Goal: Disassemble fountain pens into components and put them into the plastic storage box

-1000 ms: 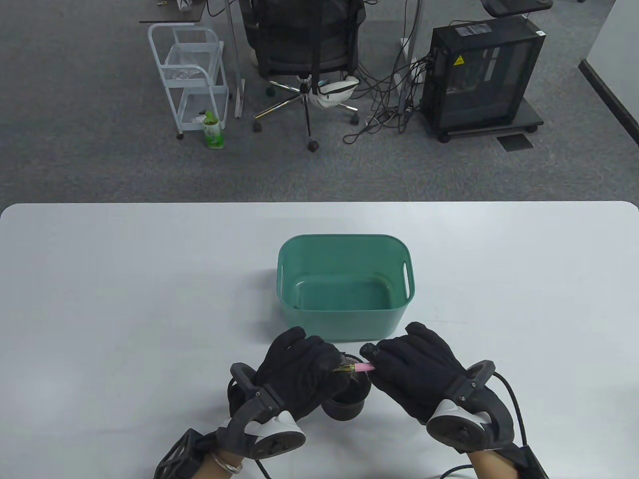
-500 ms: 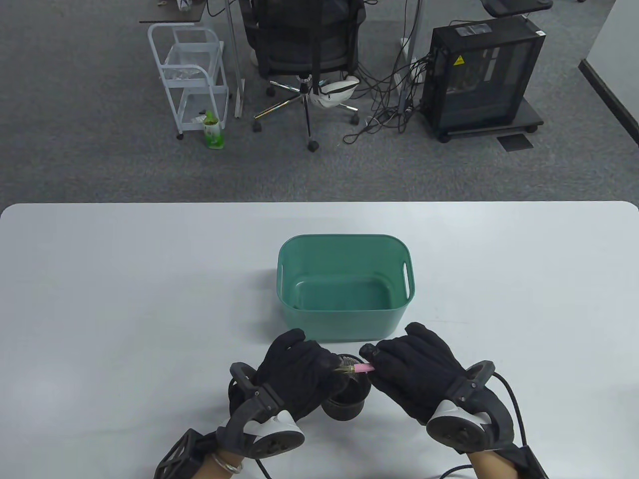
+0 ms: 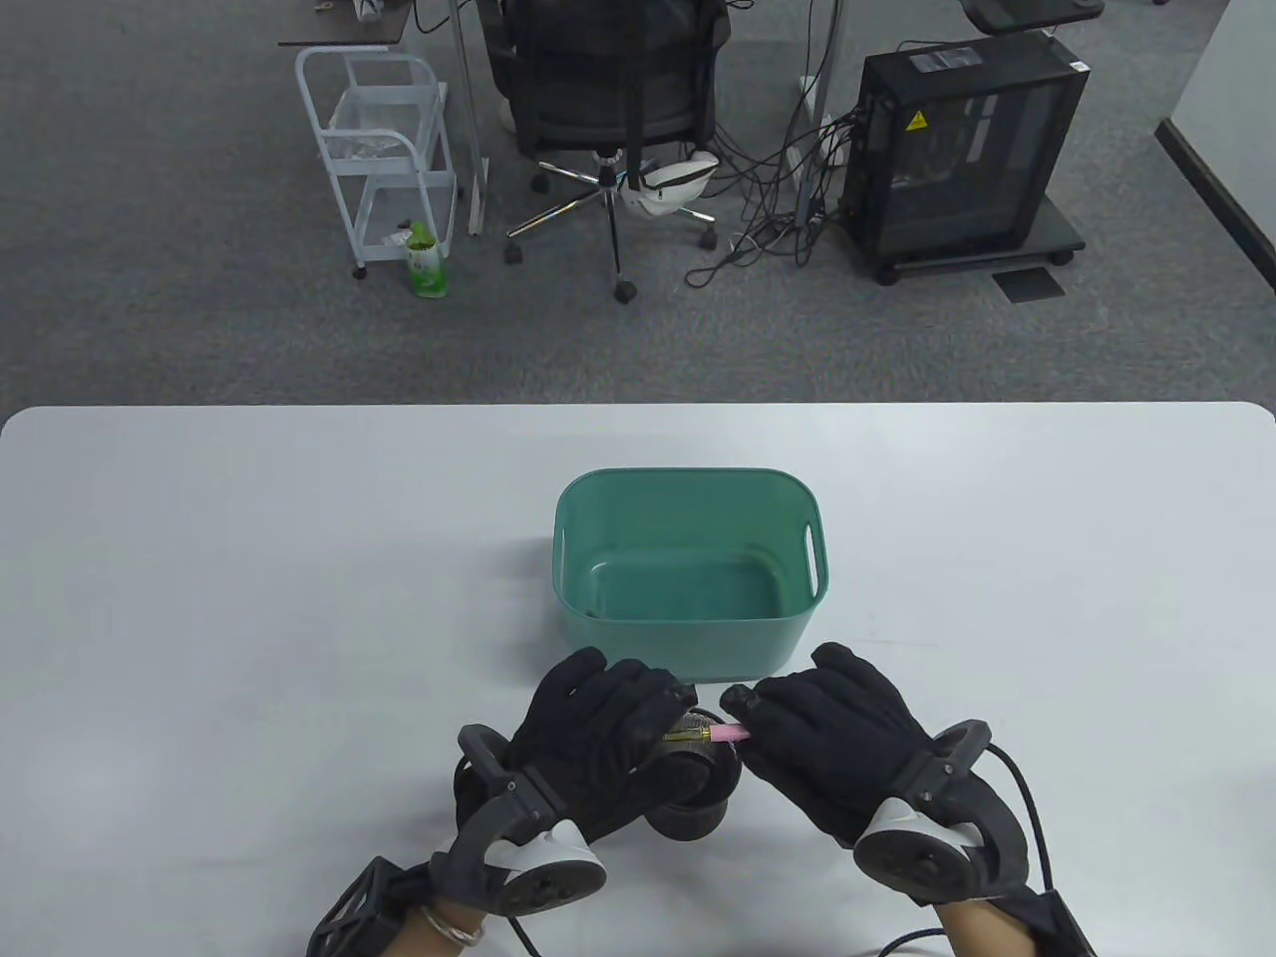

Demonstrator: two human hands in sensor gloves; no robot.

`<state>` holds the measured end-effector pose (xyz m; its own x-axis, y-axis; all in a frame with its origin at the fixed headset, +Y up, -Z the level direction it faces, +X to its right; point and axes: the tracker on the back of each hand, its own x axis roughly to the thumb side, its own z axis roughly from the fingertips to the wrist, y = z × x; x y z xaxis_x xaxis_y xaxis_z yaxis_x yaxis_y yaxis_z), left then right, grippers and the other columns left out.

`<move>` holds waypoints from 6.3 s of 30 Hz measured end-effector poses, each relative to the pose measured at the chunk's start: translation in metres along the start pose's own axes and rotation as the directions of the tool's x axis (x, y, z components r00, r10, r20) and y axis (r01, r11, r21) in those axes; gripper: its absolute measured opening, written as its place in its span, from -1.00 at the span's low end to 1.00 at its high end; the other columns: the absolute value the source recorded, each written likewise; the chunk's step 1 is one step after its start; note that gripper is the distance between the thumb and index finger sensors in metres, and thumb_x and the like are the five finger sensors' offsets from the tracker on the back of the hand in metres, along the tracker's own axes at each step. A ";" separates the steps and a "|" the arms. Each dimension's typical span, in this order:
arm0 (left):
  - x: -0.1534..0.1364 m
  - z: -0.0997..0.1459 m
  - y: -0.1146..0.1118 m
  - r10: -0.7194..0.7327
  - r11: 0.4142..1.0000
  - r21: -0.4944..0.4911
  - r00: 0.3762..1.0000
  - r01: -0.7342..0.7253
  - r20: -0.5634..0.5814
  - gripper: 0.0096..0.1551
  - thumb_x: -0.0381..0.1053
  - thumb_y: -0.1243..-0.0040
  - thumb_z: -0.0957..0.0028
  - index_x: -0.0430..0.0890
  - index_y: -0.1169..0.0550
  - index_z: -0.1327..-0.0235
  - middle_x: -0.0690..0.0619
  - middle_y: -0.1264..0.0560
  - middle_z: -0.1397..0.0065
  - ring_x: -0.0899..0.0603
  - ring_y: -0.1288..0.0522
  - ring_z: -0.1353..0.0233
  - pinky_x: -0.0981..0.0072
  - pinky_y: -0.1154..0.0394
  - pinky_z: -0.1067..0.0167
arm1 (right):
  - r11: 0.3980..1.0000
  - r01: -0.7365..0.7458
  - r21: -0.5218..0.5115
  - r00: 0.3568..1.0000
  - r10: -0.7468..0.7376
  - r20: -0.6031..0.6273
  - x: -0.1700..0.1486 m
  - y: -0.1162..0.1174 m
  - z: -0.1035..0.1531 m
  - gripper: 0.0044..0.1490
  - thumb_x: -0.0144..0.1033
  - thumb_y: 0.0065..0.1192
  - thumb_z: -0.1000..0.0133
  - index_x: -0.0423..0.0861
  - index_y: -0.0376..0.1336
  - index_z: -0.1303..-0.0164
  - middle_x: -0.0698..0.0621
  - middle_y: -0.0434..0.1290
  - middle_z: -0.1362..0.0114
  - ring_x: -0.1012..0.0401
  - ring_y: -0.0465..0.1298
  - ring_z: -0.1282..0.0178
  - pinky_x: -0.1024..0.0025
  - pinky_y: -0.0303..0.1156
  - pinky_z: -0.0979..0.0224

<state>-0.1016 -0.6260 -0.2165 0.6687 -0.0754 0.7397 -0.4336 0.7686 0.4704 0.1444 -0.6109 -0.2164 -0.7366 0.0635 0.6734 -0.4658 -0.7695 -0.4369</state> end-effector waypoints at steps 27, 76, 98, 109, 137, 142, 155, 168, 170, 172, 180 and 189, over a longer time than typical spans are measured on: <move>0.001 0.000 0.000 -0.012 1.000 0.013 1.000 0.012 -0.001 -0.51 0.20 -0.06 -0.39 -0.07 -0.44 -0.39 0.03 -0.59 -0.38 -0.12 -0.56 -0.37 -0.15 -0.21 -0.60 | 1.000 0.002 -0.001 1.000 -0.002 0.000 -0.001 0.001 0.001 -0.45 0.08 0.11 -0.22 0.13 0.41 -0.35 0.14 0.50 -0.33 0.25 0.52 -0.29 0.03 0.23 -0.67; -0.020 0.002 0.013 0.042 0.998 0.051 0.996 -0.038 -0.076 -0.47 0.23 0.08 -0.40 -0.12 -0.60 -0.21 0.02 -0.72 -0.17 -0.12 -0.64 -0.21 -0.13 -0.28 -0.54 | 0.996 -0.053 -0.074 0.996 0.047 -0.082 -0.021 -0.019 0.004 -0.46 0.07 0.13 -0.22 0.17 0.40 -0.38 0.15 0.49 -0.36 0.24 0.52 -0.32 0.02 0.23 -0.67; -0.027 -0.002 0.008 0.025 1.000 0.002 0.990 -0.025 -0.142 -0.49 0.20 0.04 -0.42 -0.12 -0.62 -0.25 0.03 -0.73 -0.19 -0.11 -0.65 -0.23 -0.13 -0.32 -0.51 | 0.984 -0.063 -0.167 0.987 0.037 -0.155 -0.037 -0.044 0.011 -0.45 0.07 0.12 -0.23 0.16 0.39 -0.39 0.15 0.49 -0.36 0.24 0.51 -0.32 0.02 0.22 -0.67; -0.051 -0.022 -0.015 -0.060 0.986 -0.165 0.939 0.003 -0.340 -0.50 0.18 0.01 -0.43 -0.13 -0.61 -0.30 0.00 -0.72 -0.26 -0.14 -0.64 -0.30 -0.16 -0.30 -0.53 | 0.980 -0.028 -0.196 0.990 -0.001 -0.143 -0.035 -0.051 0.012 -0.45 0.07 0.12 -0.23 0.16 0.39 -0.39 0.14 0.49 -0.37 0.24 0.52 -0.33 0.02 0.22 -0.67; -0.106 -0.062 -0.093 -0.096 0.917 -0.374 0.836 -0.136 -0.541 -0.52 0.19 -0.01 -0.43 -0.06 -0.59 -0.36 0.02 -0.68 -0.38 -0.17 -0.58 -0.44 -0.19 -0.19 -0.62 | 0.980 -0.008 -0.201 0.989 -0.021 -0.145 -0.037 -0.053 0.013 -0.45 0.07 0.11 -0.23 0.16 0.39 -0.40 0.14 0.49 -0.37 0.24 0.51 -0.33 0.02 0.22 -0.67; -0.106 -0.062 -0.099 -0.099 0.913 -0.385 0.839 -0.138 -0.535 -0.50 0.21 0.03 -0.44 -0.05 -0.57 -0.39 0.01 -0.66 -0.43 -0.19 -0.54 -0.49 -0.21 -0.16 -0.64 | 0.979 -0.007 -0.203 0.989 -0.023 -0.145 -0.037 -0.053 0.012 -0.44 0.07 0.11 -0.23 0.16 0.39 -0.40 0.14 0.49 -0.37 0.24 0.51 -0.33 0.02 0.22 -0.67; -0.097 -0.046 -0.093 -0.085 0.895 -0.426 0.887 -0.132 -0.454 -0.18 0.25 0.23 -0.46 -0.10 -0.13 -0.91 -0.15 -0.10 -0.93 -0.31 0.01 -0.86 -0.24 0.21 -0.73 | 0.979 -0.010 -0.201 0.989 -0.021 -0.149 -0.038 -0.053 0.012 -0.44 0.07 0.11 -0.23 0.16 0.39 -0.40 0.14 0.49 -0.37 0.24 0.51 -0.33 0.02 0.22 -0.67; -0.076 0.008 -0.057 -0.119 0.887 -0.457 0.923 -0.067 -0.367 -0.17 0.23 0.33 -0.47 -0.12 -0.06 -0.94 -0.16 -0.03 -0.96 -0.32 0.08 -0.87 -0.23 0.25 -0.71 | 0.983 -0.016 -0.181 0.987 -0.013 -0.157 -0.040 -0.050 0.011 -0.44 0.07 0.11 -0.24 0.15 0.39 -0.40 0.14 0.49 -0.37 0.24 0.52 -0.33 0.03 0.23 -0.67; -0.071 0.019 -0.052 -0.121 0.886 -0.459 0.923 -0.066 -0.366 -0.17 0.22 0.34 -0.48 -0.13 -0.06 -0.94 -0.17 -0.03 -0.96 -0.32 0.08 -0.86 -0.23 0.24 -0.71 | 0.984 -0.017 -0.176 0.987 -0.012 -0.158 -0.040 -0.049 0.010 -0.44 0.07 0.11 -0.23 0.15 0.39 -0.40 0.14 0.49 -0.37 0.24 0.52 -0.33 0.04 0.24 -0.67; -0.067 0.030 -0.049 -0.112 0.889 -0.453 0.924 -0.072 -0.366 -0.17 0.22 0.34 -0.47 -0.13 -0.05 -0.94 -0.16 -0.03 -0.96 -0.32 0.07 -0.86 -0.23 0.23 -0.71 | 0.985 -0.017 -0.173 0.987 -0.011 -0.159 -0.040 -0.048 0.010 -0.44 0.07 0.11 -0.24 0.15 0.39 -0.40 0.14 0.49 -0.37 0.24 0.52 -0.33 0.05 0.24 -0.67; -0.051 0.063 -0.046 -0.089 0.900 -0.426 0.919 -0.091 -0.384 -0.18 0.22 0.36 -0.47 -0.14 -0.05 -0.94 -0.17 -0.04 -0.95 -0.33 0.07 -0.86 -0.22 0.22 -0.71 | 0.989 -0.011 -0.149 0.986 -0.013 -0.164 -0.042 -0.042 0.008 -0.44 0.07 0.11 -0.24 0.15 0.39 -0.40 0.14 0.50 -0.37 0.24 0.52 -0.33 0.05 0.24 -0.67; -0.044 0.087 -0.045 -0.125 0.889 -0.452 0.918 -0.064 -0.376 -0.17 0.22 0.37 -0.46 -0.14 -0.04 -0.93 -0.15 -0.02 -0.95 -0.32 0.09 -0.86 -0.21 0.23 -0.71 | 0.995 -0.029 -0.095 0.982 0.011 -0.188 -0.046 -0.029 0.007 -0.44 0.03 0.09 -0.25 0.14 0.37 -0.43 0.14 0.48 -0.39 0.24 0.51 -0.35 0.03 0.24 -0.67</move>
<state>-0.1643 -0.7129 -0.2282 0.8952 0.0733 0.4395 -0.1552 0.9759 0.1533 0.1949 -0.5956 -0.2305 -0.8203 0.1734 0.5450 -0.4888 -0.7074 -0.5106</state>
